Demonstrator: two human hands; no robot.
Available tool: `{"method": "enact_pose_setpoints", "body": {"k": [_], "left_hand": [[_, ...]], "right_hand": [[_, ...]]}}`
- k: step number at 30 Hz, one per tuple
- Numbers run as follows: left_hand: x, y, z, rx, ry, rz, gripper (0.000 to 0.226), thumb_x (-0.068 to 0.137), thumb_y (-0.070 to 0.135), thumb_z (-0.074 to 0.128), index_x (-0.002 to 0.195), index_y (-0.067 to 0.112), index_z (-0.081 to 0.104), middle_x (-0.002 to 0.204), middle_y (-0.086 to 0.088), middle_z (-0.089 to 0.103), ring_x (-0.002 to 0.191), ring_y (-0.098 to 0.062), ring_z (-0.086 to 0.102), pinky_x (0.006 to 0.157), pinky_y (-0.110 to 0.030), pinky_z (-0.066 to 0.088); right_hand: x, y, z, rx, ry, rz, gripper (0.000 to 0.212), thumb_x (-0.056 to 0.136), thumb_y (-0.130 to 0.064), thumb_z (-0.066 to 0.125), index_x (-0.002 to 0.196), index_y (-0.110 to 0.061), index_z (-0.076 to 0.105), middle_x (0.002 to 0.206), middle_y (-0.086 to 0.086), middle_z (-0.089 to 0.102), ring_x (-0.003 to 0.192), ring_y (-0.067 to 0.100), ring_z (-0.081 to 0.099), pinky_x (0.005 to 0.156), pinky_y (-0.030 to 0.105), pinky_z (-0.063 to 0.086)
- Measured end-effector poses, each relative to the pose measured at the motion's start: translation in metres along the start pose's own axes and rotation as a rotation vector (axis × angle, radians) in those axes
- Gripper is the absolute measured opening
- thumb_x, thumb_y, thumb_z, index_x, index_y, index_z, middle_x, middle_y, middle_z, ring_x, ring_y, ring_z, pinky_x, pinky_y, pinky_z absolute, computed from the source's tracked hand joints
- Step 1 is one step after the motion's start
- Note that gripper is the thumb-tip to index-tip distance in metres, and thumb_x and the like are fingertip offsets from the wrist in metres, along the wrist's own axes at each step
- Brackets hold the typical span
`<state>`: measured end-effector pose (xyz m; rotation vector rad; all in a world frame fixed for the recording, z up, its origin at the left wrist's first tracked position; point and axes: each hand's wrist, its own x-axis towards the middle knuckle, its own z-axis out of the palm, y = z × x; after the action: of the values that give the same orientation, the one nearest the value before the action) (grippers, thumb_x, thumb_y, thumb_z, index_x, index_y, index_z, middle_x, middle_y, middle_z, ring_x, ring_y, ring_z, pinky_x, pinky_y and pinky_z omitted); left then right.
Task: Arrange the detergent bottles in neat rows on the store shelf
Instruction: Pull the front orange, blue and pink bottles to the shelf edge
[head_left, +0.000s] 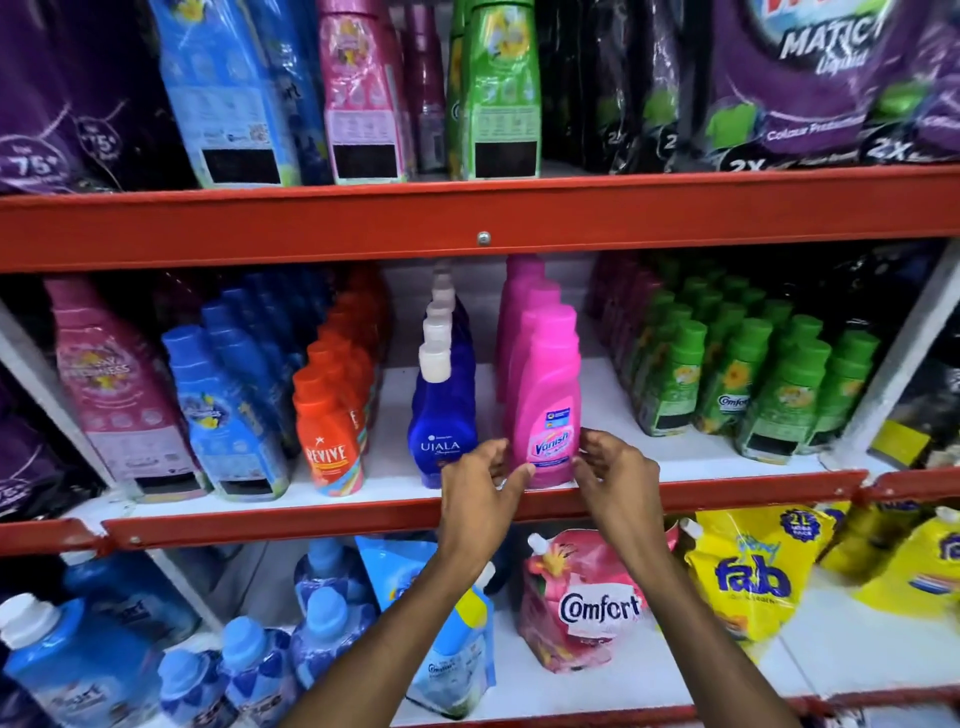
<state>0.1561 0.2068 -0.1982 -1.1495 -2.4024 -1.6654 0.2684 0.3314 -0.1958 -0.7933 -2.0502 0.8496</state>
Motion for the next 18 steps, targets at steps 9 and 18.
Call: {"method": "enact_pose_setpoints", "body": {"k": [9,18], "left_hand": [[0.003,0.0,0.009,0.085,0.041,0.043,0.014,0.092,0.018,0.072,0.105,0.012,0.072,0.097,0.003,0.079,0.085,-0.004,0.072,0.08,-0.021,0.057],[0.002,-0.001,0.013,0.135,0.043,0.026,0.017,0.095,0.021,0.069,0.11,0.012,0.069,0.102,0.0,0.079,0.09,-0.008,0.073,0.085,-0.03,0.061]], "right_hand": [[0.005,0.009,-0.004,0.152,-0.048,0.031,0.029,0.086,-0.007,0.074,0.114,-0.014,0.074,0.094,-0.007,0.076,0.078,-0.017,0.068,0.079,0.01,0.057],[0.007,0.012,0.0,0.205,-0.07,0.082,0.031,0.085,-0.006,0.077,0.115,-0.01,0.07,0.097,0.0,0.077,0.082,-0.002,0.072,0.082,0.022,0.062]]}}
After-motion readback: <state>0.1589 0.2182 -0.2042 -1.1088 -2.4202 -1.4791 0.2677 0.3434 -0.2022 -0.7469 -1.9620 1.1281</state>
